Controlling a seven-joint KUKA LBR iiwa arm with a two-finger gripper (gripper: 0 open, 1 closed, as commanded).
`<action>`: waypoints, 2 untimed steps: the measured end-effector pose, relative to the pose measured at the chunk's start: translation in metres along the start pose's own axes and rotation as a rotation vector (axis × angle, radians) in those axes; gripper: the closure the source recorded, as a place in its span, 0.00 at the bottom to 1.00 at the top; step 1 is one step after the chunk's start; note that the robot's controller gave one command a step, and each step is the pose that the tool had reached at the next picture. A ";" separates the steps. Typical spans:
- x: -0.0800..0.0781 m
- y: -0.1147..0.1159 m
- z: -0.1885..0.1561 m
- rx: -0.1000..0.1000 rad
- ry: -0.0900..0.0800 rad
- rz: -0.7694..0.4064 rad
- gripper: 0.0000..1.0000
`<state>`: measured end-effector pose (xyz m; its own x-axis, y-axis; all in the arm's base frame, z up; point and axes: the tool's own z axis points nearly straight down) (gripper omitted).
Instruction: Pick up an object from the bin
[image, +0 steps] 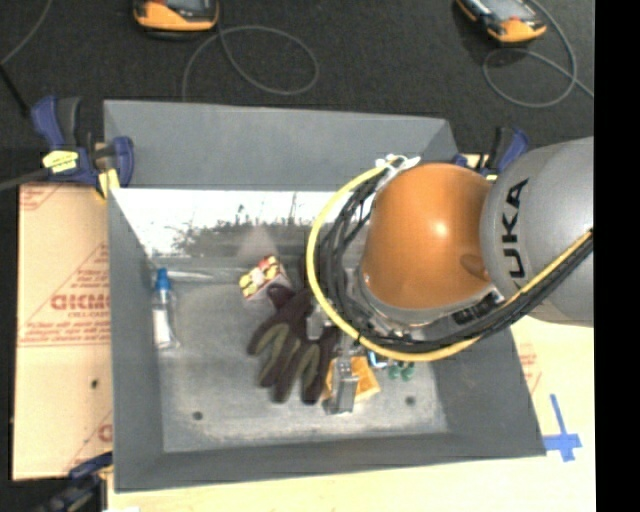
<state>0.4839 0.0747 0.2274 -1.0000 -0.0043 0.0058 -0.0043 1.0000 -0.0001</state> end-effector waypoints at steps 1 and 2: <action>-0.002 0.000 -0.004 -0.001 -0.009 0.003 0.00; -0.013 -0.008 0.023 -0.001 -0.014 -0.062 0.00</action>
Offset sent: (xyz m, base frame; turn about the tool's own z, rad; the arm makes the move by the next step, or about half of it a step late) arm 0.0311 -0.0255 -0.0897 -0.1903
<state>0.4967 0.0671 0.2046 -0.9978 -0.0658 -0.0080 -0.0658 0.9978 0.0008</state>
